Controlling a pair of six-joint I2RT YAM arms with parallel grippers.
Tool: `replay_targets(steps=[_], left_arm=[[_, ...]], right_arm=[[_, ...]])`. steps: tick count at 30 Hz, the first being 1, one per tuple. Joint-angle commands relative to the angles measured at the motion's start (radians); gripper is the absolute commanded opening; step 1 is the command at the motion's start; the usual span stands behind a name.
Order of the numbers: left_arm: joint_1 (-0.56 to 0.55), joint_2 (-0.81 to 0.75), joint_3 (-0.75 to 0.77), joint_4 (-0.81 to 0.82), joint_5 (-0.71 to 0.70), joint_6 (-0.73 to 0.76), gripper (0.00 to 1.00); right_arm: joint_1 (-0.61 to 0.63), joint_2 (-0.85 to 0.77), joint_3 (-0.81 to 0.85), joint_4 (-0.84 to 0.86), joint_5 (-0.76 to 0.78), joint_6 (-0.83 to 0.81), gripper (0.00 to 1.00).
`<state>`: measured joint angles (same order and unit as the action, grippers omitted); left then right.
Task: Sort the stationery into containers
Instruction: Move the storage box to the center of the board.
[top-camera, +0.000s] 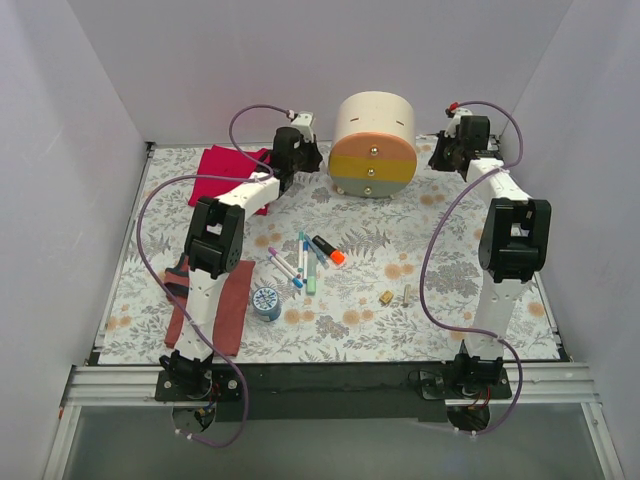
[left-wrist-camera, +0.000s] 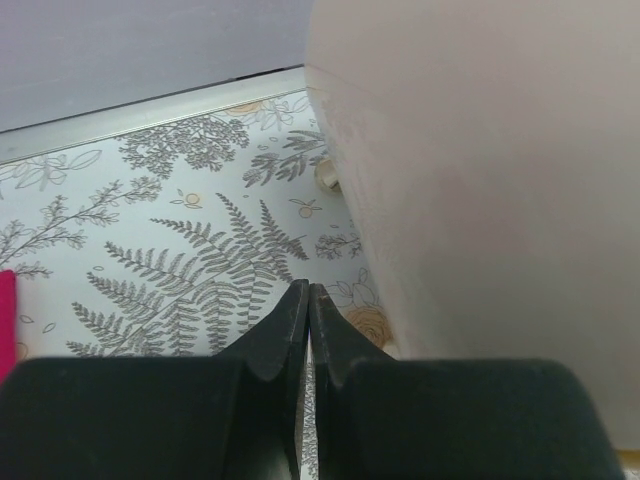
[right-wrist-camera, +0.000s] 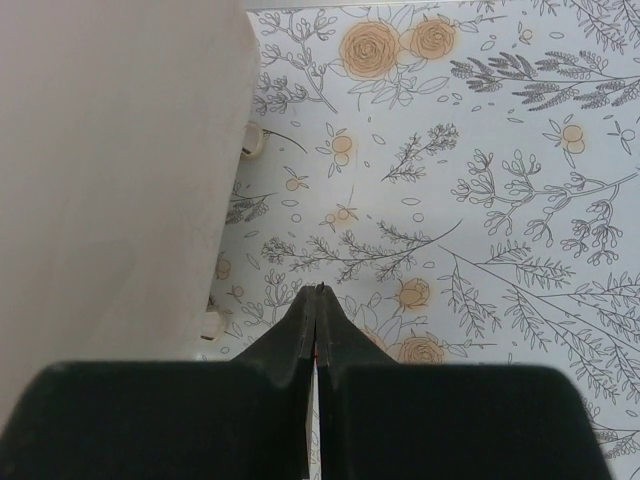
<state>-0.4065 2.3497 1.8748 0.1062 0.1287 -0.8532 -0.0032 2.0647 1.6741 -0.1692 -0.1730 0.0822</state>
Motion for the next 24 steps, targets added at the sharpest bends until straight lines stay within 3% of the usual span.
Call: replay_targets(steps=[1,19,20,21,22,24], left_arm=[[-0.023,-0.036,0.018,0.003,0.071,-0.009,0.00],[-0.100,-0.069,-0.005,-0.031,0.098,-0.044,0.00],[-0.098,-0.075,-0.008,-0.057,0.074,-0.043,0.06],[-0.098,-0.085,-0.025,-0.074,0.005,-0.046,0.34],[-0.100,-0.102,-0.038,-0.094,-0.041,-0.050,0.46],[-0.084,-0.167,-0.084,-0.166,-0.096,-0.067,0.61]], right_arm=[[0.000,0.015,0.064,0.034,0.033,0.008,0.01],[-0.017,-0.123,-0.077,0.033,0.115,-0.019,0.01],[-0.020,-0.162,-0.095,0.021,0.119,-0.018,0.01],[-0.020,-0.188,-0.121,0.011,0.116,-0.016,0.01],[-0.020,-0.219,-0.181,0.002,0.104,-0.015,0.25],[-0.020,-0.326,-0.265,-0.019,0.055,0.016,0.60]])
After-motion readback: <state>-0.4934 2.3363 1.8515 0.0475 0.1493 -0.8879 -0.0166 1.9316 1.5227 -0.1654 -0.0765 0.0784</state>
